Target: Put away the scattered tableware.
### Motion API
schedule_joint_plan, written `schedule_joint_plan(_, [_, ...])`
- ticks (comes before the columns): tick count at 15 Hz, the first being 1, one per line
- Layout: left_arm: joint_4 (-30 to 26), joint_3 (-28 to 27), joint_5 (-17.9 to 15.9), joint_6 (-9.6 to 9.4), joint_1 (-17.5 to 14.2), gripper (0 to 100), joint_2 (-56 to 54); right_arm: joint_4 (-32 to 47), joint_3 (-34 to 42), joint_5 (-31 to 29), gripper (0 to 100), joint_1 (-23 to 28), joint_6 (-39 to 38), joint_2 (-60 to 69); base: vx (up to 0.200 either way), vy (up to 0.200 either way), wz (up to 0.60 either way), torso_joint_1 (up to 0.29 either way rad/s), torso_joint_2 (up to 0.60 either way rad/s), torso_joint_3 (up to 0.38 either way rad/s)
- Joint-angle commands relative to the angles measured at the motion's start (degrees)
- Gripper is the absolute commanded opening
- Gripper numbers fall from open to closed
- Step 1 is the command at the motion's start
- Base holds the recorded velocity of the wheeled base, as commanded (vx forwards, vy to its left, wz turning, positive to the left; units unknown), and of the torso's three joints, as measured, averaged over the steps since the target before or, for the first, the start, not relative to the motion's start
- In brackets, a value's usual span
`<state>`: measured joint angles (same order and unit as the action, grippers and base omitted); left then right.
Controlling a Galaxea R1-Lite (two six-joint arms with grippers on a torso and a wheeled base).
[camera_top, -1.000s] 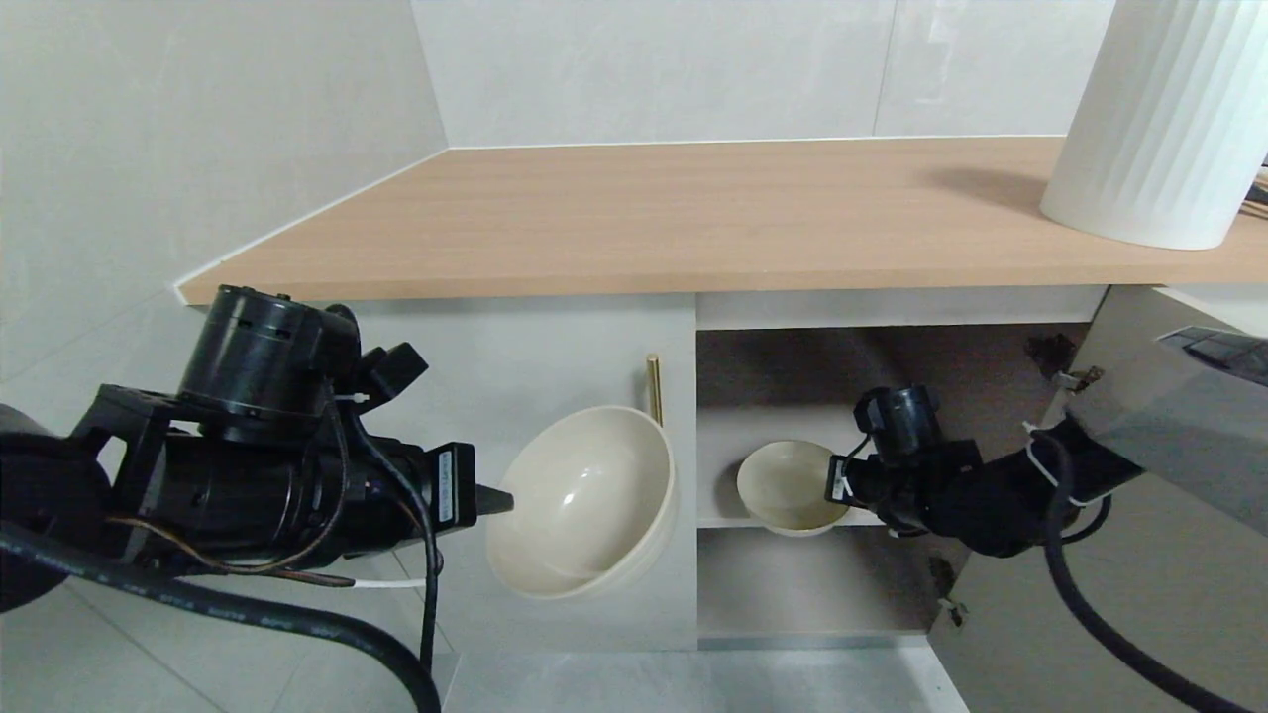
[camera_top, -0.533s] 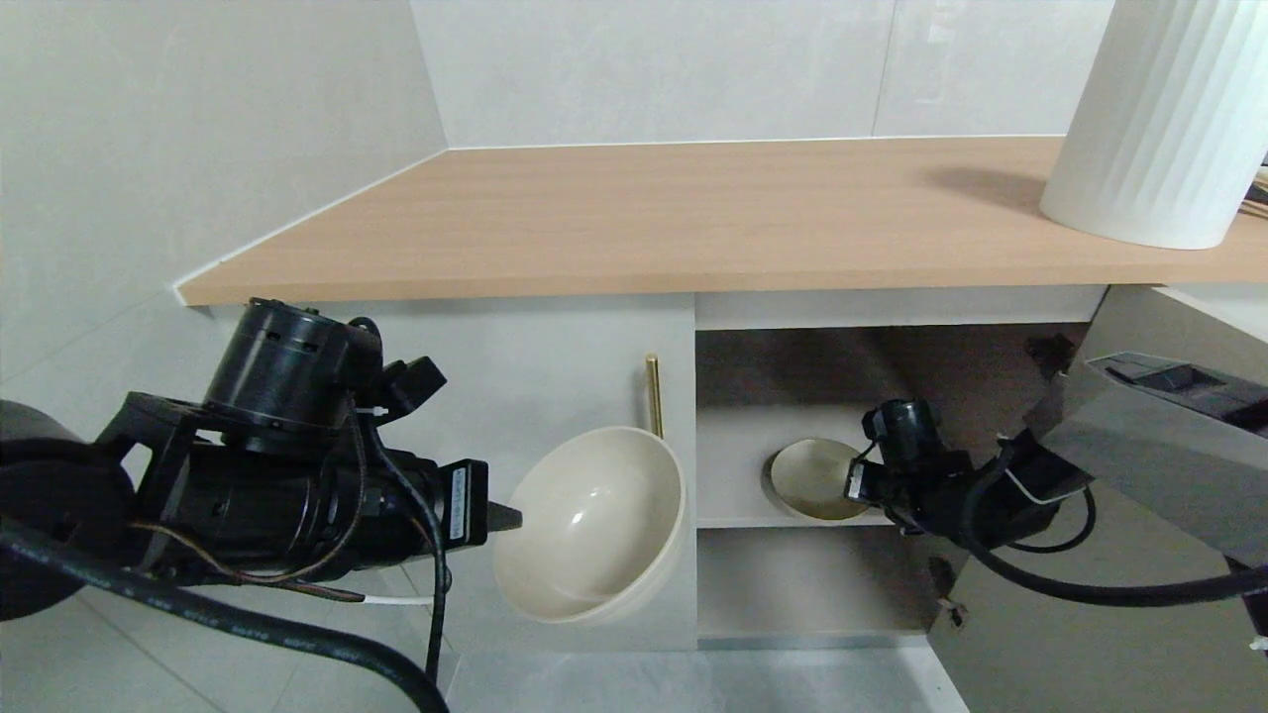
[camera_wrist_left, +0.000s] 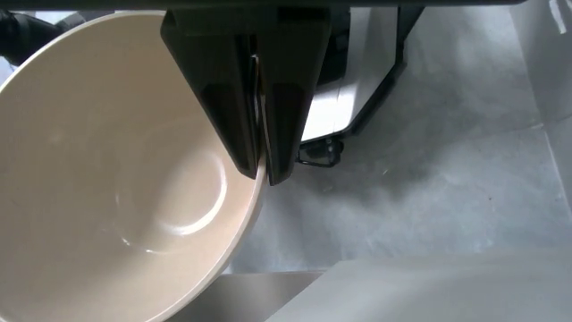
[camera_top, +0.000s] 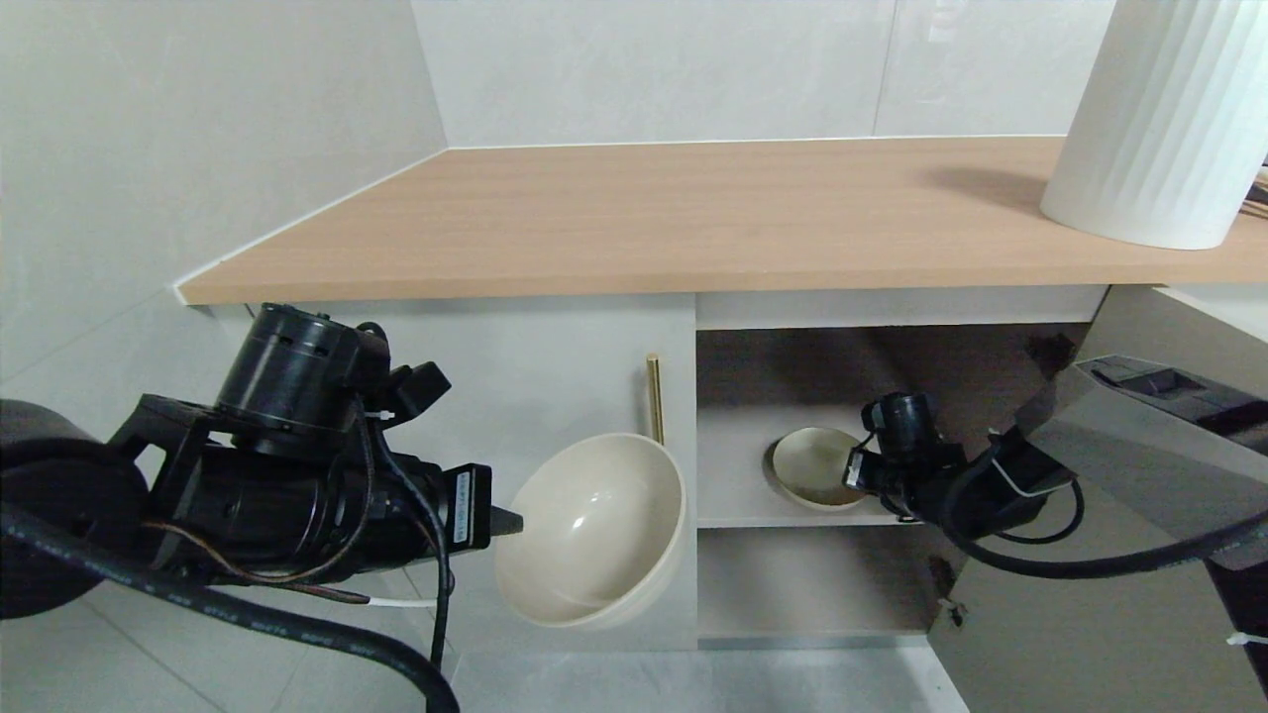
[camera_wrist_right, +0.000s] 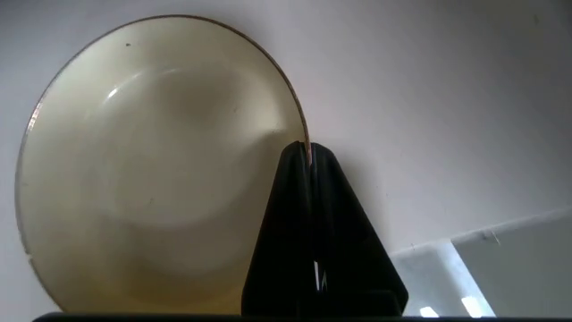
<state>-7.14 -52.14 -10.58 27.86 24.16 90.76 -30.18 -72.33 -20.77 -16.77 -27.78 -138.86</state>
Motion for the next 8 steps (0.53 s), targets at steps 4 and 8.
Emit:
schedule_joint_plan(4, [0.11, 0.02, 0.65, 0.01, 0.01, 0, 1.0, 0.39, -2.2, -0.06, 0, 0.08, 0.1, -0.97, 0.0, 0.0, 0.0, 0.0, 0.0, 0.0])
schedule_joint_plan(8, [0.11, -0.07, 0.83, 0.01, 0.62, 0, 1.7, 0.39, -3.08, -0.06, 100, 0.16, 0.1, -1.41, 0.0, 0.0, 0.0, 0.0, 0.0, 0.0])
